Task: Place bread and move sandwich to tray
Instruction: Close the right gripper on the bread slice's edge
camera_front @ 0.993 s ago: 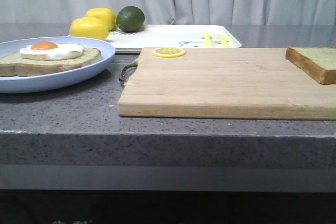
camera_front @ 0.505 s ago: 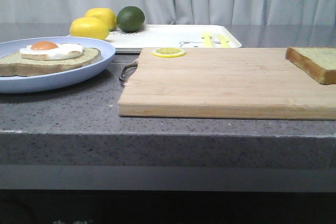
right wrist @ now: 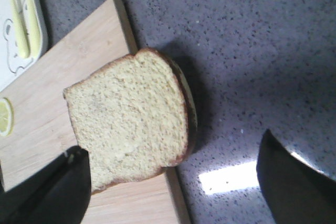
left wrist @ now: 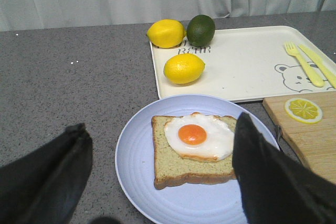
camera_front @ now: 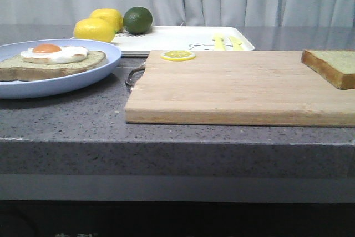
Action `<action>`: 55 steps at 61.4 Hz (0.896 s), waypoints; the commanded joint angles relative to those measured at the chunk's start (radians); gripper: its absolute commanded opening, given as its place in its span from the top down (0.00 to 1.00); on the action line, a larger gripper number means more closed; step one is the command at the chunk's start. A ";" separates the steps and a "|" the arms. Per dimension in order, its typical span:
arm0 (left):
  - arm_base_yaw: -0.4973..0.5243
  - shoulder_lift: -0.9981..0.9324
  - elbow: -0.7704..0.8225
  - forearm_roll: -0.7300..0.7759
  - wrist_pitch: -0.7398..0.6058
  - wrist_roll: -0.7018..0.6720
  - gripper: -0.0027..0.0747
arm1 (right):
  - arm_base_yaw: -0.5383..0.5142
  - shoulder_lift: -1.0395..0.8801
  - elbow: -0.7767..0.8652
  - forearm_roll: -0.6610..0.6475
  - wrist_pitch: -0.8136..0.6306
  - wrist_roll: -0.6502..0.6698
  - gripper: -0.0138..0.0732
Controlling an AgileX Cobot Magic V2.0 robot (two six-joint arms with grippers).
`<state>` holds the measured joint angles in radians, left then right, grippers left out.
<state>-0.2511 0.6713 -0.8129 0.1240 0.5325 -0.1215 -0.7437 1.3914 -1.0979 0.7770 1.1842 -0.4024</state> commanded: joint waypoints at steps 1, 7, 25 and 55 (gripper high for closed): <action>-0.007 0.005 -0.028 0.004 -0.069 -0.001 0.26 | -0.009 0.014 -0.034 0.114 0.023 -0.055 0.10; -0.007 0.005 -0.028 0.004 -0.069 -0.001 0.26 | -0.008 0.070 -0.034 0.143 0.068 -0.075 0.10; -0.007 0.005 -0.028 0.004 -0.068 -0.001 0.26 | 0.019 0.170 -0.034 0.191 0.152 -0.132 0.10; -0.007 0.005 -0.028 0.004 -0.068 -0.001 0.26 | 0.111 0.249 -0.032 0.179 0.157 -0.148 0.10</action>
<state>-0.2511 0.6713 -0.8112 0.1246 0.5381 -0.1215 -0.6430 1.6625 -1.1010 0.9035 1.1994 -0.5318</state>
